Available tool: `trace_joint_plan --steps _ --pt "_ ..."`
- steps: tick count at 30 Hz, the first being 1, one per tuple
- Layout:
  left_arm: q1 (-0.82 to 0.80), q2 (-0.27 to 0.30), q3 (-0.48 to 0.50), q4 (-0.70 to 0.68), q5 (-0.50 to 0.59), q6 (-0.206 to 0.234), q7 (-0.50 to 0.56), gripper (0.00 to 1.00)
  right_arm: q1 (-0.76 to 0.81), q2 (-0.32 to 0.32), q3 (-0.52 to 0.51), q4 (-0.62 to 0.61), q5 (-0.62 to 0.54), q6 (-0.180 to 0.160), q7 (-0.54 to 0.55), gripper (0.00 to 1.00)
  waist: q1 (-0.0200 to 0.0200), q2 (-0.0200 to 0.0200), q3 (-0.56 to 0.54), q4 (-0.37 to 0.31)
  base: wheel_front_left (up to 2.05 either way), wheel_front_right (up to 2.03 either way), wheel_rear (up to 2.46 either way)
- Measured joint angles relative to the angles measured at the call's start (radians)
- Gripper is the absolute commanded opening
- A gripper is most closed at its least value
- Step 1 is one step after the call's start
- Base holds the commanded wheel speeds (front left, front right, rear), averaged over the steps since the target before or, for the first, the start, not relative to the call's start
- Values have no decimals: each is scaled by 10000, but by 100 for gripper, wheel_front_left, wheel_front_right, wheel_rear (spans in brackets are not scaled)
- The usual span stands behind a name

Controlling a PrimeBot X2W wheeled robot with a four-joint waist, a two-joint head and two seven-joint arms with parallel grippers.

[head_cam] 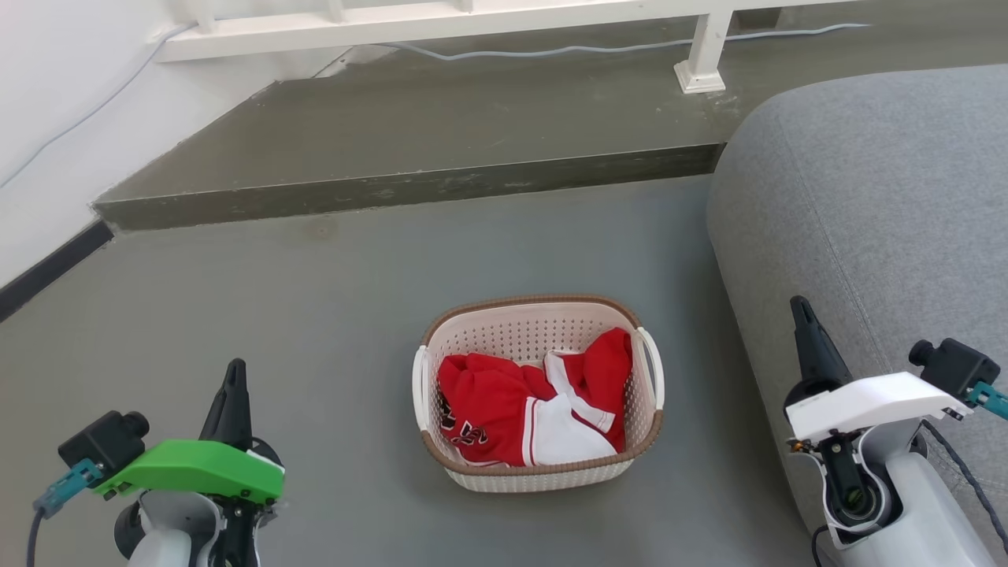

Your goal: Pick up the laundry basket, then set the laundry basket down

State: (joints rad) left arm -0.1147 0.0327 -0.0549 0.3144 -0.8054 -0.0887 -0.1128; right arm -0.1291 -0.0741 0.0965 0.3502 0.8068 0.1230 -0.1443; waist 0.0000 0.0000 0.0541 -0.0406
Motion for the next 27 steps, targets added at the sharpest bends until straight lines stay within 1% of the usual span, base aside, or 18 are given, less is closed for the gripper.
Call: trace_joint_plan --steps 9,11,27 --pt "1 0 186 -15 -800 -6 301 0 138 0 -213 -67 890 0 228 0 0 0 -56 45 0 0 0" --pt "2 0 228 -25 -1177 -73 403 0 145 -2 -284 -102 1248 0 324 0 0 0 -77 62 0 0 0" --pt "14 0 543 -81 -2865 -96 871 0 153 -2 -663 -217 3058 0 809 0 0 0 -190 151 0 0 0"
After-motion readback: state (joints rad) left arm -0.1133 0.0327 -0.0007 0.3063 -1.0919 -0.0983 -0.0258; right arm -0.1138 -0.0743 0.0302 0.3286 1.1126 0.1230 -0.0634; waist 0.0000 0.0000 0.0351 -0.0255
